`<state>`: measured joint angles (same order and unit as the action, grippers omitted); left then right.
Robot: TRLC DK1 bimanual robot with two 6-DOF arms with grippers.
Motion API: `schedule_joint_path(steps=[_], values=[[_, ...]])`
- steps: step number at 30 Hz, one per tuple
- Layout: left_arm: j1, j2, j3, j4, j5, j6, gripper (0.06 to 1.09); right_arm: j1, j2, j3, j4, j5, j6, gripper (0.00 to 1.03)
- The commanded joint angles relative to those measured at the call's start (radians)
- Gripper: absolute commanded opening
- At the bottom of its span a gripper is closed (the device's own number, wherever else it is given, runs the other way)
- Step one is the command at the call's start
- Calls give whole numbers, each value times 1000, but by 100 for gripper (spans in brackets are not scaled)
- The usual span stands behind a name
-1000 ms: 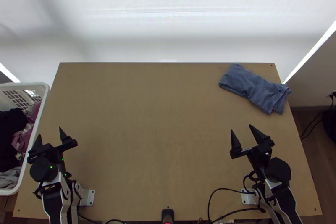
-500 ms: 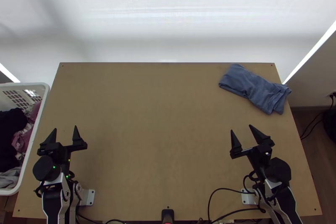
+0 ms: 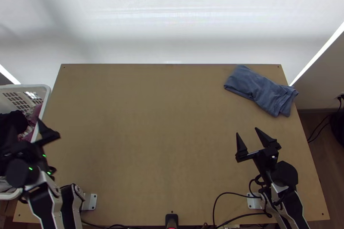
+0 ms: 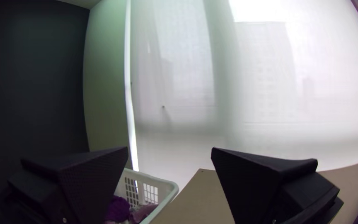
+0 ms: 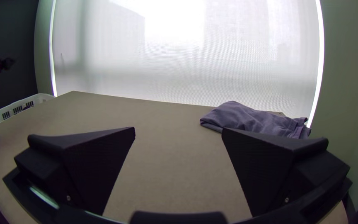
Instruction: Fold the t-shirt
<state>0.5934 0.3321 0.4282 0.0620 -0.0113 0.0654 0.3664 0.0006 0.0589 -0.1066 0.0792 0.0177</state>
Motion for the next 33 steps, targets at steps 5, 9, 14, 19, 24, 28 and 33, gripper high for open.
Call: schedule_joint_path(steps=[5,9,14,19,24,28,33], values=[[253,585,541,-195,43,-118,104,11,-4,-10,15,7,4,99],[368,898,833,-317,91,-171,104,11,-2,-10,15,7,4,99],[447,1260,1224,-585,93,-193,104,11,-4,-10,15,7,4,99],[482,1555,1515,-889,93,-151,104,11,-4,-10,15,7,4,99],[534,1756,1629,-1051,91,-128,104,11,-2,-10,15,7,4,99],[574,1849,1629,-1071,91,-73,103,11,-4,-10,15,7,4,99],[603,1957,1661,-1071,79,-18,103,11,-4,-10,15,7,4,99]])
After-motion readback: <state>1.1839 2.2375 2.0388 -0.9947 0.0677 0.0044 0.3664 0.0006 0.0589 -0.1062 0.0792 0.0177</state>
